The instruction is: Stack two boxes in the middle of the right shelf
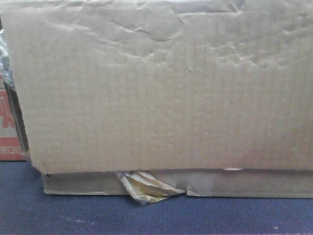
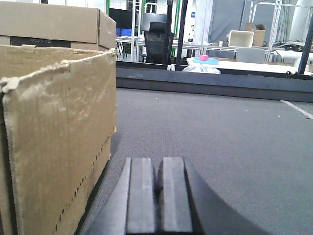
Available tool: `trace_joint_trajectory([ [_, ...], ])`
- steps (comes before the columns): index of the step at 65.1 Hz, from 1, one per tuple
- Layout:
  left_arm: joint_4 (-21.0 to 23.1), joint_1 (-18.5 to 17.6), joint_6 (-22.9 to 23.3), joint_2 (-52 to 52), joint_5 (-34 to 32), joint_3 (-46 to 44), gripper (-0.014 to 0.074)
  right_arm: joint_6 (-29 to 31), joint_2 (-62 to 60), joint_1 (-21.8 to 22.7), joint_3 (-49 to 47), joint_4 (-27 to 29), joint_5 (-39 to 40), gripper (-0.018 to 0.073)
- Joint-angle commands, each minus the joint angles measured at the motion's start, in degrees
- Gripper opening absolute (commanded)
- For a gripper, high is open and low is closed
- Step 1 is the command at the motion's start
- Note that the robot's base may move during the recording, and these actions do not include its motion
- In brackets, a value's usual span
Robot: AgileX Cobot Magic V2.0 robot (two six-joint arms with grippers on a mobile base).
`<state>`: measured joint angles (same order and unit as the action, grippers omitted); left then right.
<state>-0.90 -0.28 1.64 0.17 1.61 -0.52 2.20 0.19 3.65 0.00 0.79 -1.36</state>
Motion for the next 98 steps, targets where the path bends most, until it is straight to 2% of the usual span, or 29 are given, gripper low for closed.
trace_joint_trajectory([
  [1, 4.8, 0.1, 0.0, -0.2, 4.1, -3.3, -0.0111, 0.0, -0.2, -0.2, 0.0, 0.1, 1.0, -0.0161],
  [9, 5.4, 0.1, 0.0, 1.3, 12.5, -11.7, -0.0111, 0.0, -0.2, -0.2, 0.0, 0.1, 1.0, -0.0161],
  [17, 2.6, 0.1, 0.0, 7.1, 18.5, -21.3, -0.0111, 0.0, -0.2, -0.2, 0.0, 0.1, 1.0, -0.0161],
  [34, -2.0, 0.1, -0.1, 29.6, 36.3, -41.6, -0.0111, 0.0, -0.2, -0.2, 0.0, 0.1, 1.0, -0.0161],
  [39, -2.2, 0.1, -0.1, 35.9, 36.9, -45.2, -0.0111, 0.0, -0.2, -0.2, 0.0, 0.1, 1.0, -0.0161],
  [54, -1.8, 0.1, 0.0, 48.4, 32.7, -49.5, -0.0111, 0.0, -0.2, -0.2, 0.0, 0.1, 1.0, -0.0161],
  [60, 0.3, 0.1, 0.0, 54.1, 36.3, -53.5, -0.0111, 0.0, -0.2, -0.2, 0.0, 0.1, 1.0, -0.0161],
  [66, 0.1, 0.1, -0.3, 60.4, 42.3, -59.5, -0.0111, 0.0, -0.2, -0.2, 0.0, 0.1, 1.0, -0.0161],
  [72, -0.4, 1.7, -2.7, 65.3, 43.8, -64.5, -0.0111, 0.0, -0.2, -0.2, 0.0, 0.1, 1.0, -0.0161],
  [78, 2.0, 5.4, -7.2, 68.9, 46.1, -68.3, -0.0111, 0.0, -0.2, -0.2, 0.0, 0.1, 1.0, -0.0161],
  [90, 13.2, 15.0, -21.2, 74.6, 56.1, -74.9, -0.0111, 0.0, -0.2, -0.2, 0.0, 0.1, 1.0, -0.0161],
  [98, 14.4, 17.5, -22.4, 77.2, 56.3, -75.6, -0.0111, 0.0, -0.2, -0.2, 0.0, 0.1, 1.0, -0.0161],
])
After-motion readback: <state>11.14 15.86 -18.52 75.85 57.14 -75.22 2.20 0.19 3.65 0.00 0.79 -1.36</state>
